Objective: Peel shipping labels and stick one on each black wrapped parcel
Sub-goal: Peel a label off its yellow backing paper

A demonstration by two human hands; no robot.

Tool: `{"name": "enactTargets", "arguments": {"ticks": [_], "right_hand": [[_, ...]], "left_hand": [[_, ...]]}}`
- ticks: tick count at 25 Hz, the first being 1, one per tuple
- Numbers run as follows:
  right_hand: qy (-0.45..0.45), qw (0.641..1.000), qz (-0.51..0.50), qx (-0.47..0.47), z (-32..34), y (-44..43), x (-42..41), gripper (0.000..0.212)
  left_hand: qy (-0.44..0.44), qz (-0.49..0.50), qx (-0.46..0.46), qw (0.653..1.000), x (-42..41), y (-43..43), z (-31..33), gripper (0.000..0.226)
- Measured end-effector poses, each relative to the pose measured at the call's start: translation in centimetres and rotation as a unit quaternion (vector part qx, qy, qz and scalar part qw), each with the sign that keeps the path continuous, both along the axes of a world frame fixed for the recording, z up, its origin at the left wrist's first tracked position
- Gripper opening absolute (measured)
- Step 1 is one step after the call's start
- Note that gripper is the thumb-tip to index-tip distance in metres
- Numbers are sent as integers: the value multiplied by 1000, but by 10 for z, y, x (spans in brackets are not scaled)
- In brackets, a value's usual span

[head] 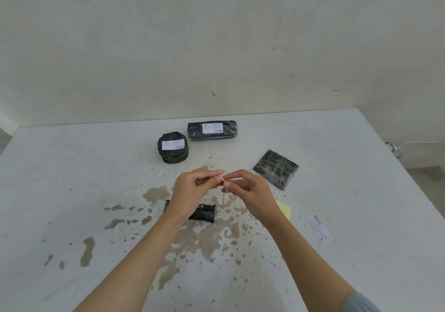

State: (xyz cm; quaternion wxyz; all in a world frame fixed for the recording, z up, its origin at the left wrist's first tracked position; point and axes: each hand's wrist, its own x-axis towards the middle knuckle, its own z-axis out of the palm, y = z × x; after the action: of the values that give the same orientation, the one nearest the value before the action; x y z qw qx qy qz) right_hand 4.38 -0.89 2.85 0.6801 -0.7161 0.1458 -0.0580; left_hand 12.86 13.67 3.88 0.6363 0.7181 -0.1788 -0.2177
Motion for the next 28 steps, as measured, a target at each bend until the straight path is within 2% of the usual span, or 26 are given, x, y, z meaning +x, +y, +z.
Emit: {"name": "enactTargets", "arguments": {"ticks": [5, 10, 16, 28], "right_hand": [[-9, 1000, -2, -1, 0, -3, 1, 15], [-36, 998, -27, -53, 2, -4, 3, 12], [-44, 996, -37, -67, 4, -3, 4, 14], [-35, 993, -48, -106, 6, -2, 3, 10]], "left_hand": [[-13, 9, -1, 1000, -1, -3, 2, 17], [-22, 30, 14, 999, -3, -8, 8, 15], [-34, 44, 33, 998, -4, -12, 9, 15], [-22, 15, 27, 999, -4, -7, 6, 16]]}}
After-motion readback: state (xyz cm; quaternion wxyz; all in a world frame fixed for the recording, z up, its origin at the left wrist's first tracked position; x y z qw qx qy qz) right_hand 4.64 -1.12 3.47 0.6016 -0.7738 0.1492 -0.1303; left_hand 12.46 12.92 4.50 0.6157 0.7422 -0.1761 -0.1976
